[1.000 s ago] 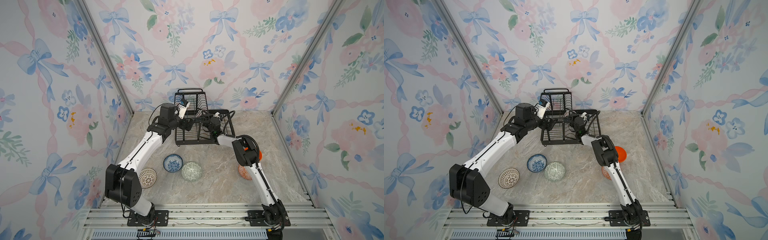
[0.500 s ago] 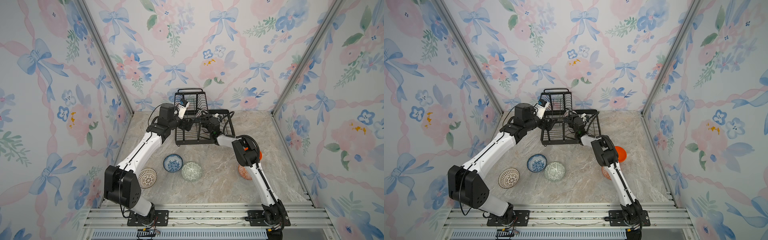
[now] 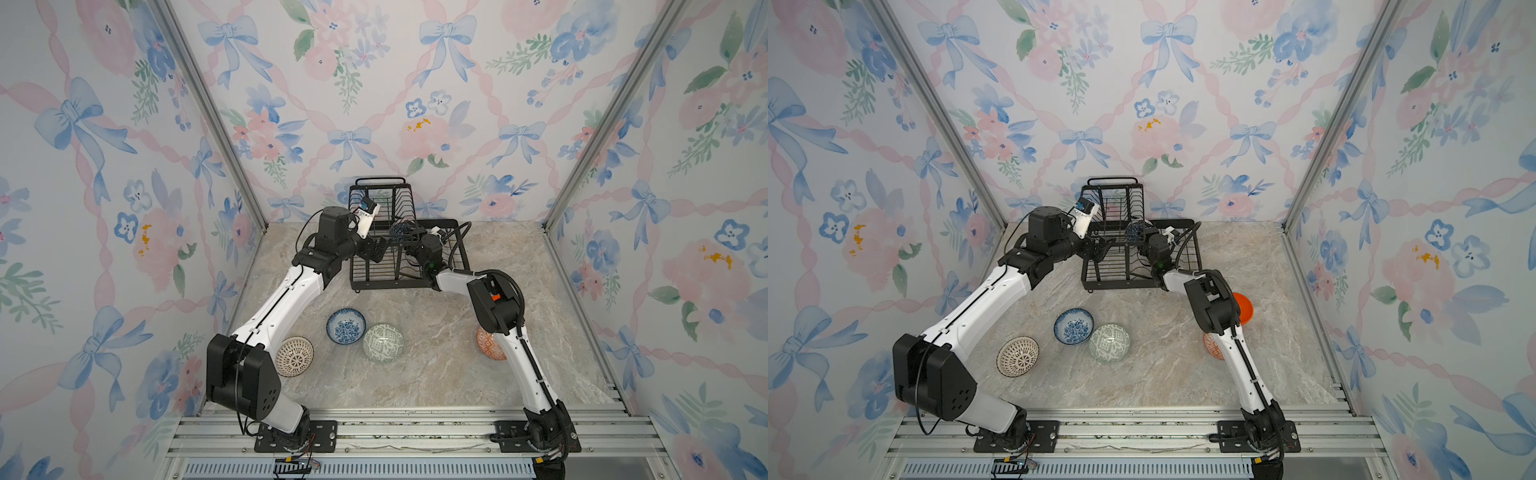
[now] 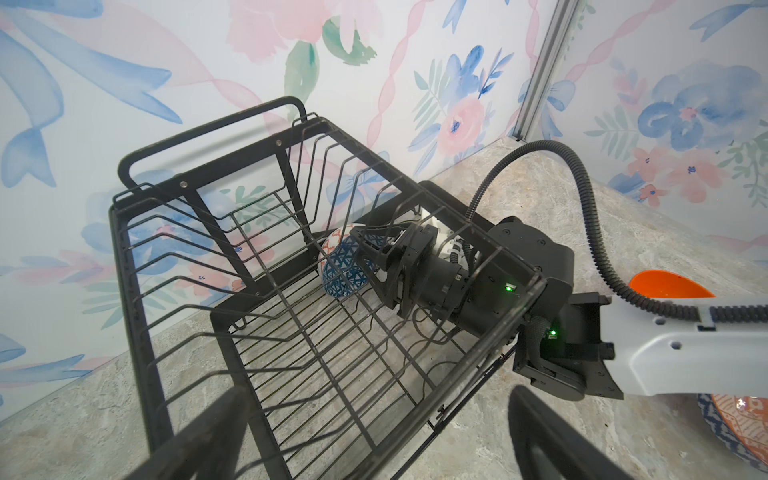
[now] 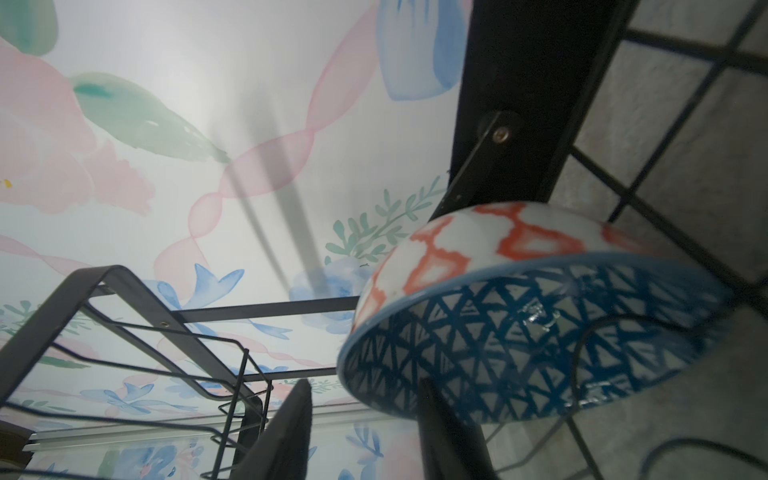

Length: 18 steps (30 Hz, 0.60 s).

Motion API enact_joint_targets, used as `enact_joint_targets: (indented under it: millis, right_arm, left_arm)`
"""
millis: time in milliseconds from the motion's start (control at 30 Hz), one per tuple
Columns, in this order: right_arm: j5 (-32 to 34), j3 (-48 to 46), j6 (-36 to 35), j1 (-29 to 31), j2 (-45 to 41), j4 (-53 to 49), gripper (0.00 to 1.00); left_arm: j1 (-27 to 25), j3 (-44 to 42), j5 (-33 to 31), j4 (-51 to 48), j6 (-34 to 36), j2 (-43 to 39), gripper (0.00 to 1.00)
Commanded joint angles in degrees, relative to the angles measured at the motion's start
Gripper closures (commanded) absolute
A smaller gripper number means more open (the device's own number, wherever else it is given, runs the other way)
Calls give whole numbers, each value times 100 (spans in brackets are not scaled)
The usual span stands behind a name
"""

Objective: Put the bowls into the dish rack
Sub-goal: 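Lower the blue bowl upright into a rack slot with the right gripper, then open the right gripper and lift it out of the rack while the left rises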

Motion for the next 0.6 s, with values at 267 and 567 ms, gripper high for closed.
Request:
enact_joint_targets:
  millis: [267, 567]
  right_arm:
    - [-51, -850, -191, -152, -815, 287, 48]
    - [-340, -1658, -483, -316, -1453, 449, 44]
  left_arm:
    - [-67, -166, -184, -12, -8, -332, 2]
    - [-73, -66, -135, 6, -486, -410, 2]
